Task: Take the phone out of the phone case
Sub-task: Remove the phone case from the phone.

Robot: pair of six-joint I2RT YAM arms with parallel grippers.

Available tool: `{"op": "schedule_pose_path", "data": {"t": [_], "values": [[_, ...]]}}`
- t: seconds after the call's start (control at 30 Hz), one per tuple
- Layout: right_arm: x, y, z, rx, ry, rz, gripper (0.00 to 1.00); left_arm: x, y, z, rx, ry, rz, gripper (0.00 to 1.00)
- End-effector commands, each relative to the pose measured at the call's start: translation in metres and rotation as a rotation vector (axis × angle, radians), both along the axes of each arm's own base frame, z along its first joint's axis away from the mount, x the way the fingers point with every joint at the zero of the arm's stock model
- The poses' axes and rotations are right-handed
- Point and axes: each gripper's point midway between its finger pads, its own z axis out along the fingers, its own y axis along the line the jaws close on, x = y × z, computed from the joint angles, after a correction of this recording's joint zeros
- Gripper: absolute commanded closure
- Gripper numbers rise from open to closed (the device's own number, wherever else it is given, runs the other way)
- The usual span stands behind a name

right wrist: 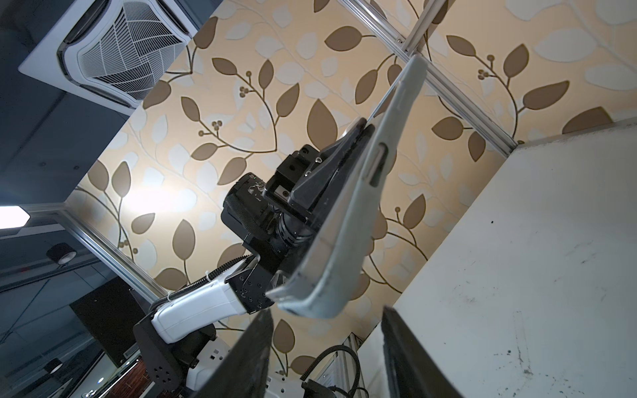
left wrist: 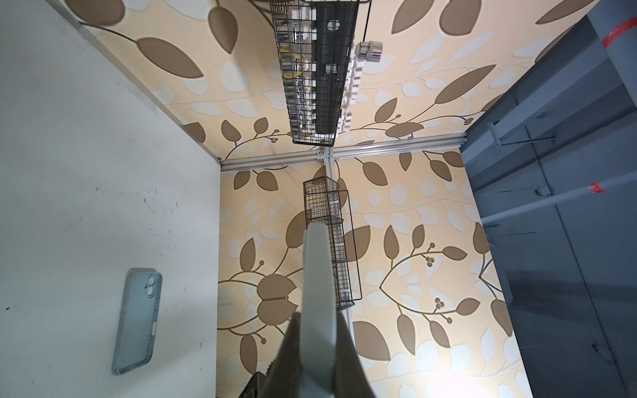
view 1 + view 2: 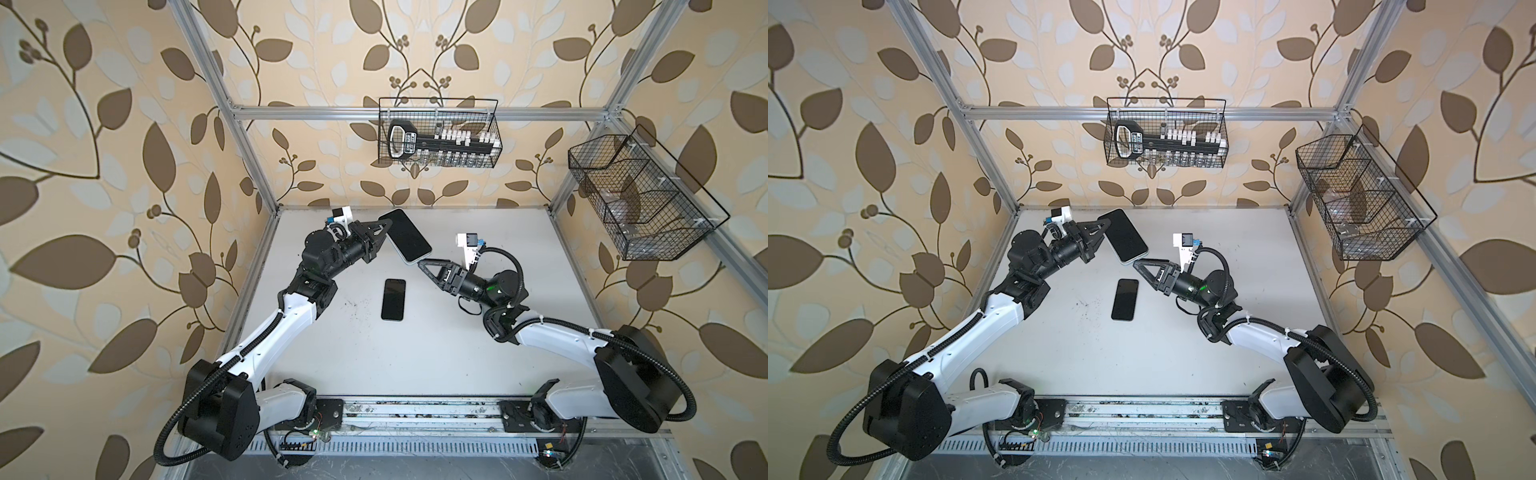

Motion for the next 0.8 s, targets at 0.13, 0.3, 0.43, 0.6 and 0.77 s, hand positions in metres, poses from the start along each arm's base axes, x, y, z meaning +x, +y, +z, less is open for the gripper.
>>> {"op": "schedule_pose_path", "data": {"t": [0.13, 0.3, 0.43, 0.6, 0.77], "values": [[0.000, 0.000, 0.017, 0.043, -0.043, -0.001, 0.48, -0.011, -0.001, 0.044, -0.094, -0.133, -0.035, 1.00], [-0.001, -0.001, 0.020, 0.047, -0.053, 0.001, 0.48, -0.010, -0.002, 0.041, -0.090, -0.127, -0.037, 1.00], [-0.006, -0.002, 0.025, 0.055, -0.069, 0.011, 0.48, -0.008, -0.002, 0.037, -0.088, -0.121, -0.035, 1.00], [-0.009, -0.004, 0.028, 0.058, -0.077, 0.006, 0.48, -0.007, -0.003, 0.037, -0.089, -0.121, -0.035, 1.00], [-0.009, -0.006, 0.029, 0.065, -0.083, 0.003, 0.49, -0.007, -0.003, 0.035, -0.087, -0.116, -0.036, 1.00]]}}
